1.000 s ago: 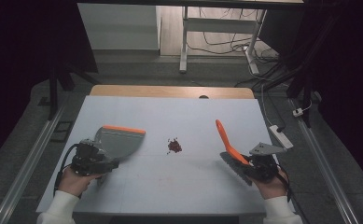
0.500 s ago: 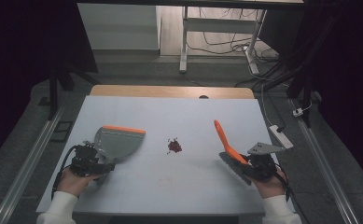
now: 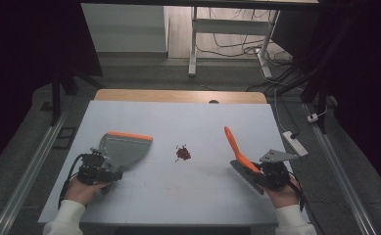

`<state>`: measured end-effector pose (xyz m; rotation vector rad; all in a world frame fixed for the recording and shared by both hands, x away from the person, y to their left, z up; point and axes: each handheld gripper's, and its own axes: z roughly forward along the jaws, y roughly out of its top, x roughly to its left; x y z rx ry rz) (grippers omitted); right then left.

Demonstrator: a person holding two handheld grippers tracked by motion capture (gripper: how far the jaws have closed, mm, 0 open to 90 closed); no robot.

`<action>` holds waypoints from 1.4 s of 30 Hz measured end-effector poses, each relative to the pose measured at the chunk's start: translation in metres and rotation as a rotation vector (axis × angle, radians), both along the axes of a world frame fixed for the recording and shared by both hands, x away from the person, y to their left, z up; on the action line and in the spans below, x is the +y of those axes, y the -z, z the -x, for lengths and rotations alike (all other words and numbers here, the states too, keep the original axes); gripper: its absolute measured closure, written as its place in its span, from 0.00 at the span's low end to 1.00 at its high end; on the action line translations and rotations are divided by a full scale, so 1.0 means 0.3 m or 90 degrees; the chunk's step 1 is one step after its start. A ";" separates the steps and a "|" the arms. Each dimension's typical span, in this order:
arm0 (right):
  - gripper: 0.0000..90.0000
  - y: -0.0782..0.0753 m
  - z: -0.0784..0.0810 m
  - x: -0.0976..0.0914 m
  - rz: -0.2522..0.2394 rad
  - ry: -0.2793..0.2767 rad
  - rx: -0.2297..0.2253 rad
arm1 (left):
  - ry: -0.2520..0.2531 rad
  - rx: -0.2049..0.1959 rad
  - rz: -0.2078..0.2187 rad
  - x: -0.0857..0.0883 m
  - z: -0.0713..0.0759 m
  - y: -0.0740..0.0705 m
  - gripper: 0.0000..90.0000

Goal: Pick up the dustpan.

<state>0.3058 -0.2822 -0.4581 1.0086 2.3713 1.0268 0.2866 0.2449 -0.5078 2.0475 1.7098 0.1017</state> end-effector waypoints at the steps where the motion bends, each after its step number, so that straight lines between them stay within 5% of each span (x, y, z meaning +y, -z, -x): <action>1: 0.78 0.000 0.000 0.000 0.000 0.000 0.000 | -0.004 0.000 0.002 -0.002 -0.003 0.004 0.33; 18: 0.78 0.004 -0.001 0.002 0.003 -0.001 0.001 | -0.019 -0.011 0.016 -0.015 -0.037 0.035 0.67; 42: 0.78 0.003 -0.002 0.005 0.005 -0.005 -0.001 | -0.032 -0.089 0.048 0.035 -0.019 0.013 0.68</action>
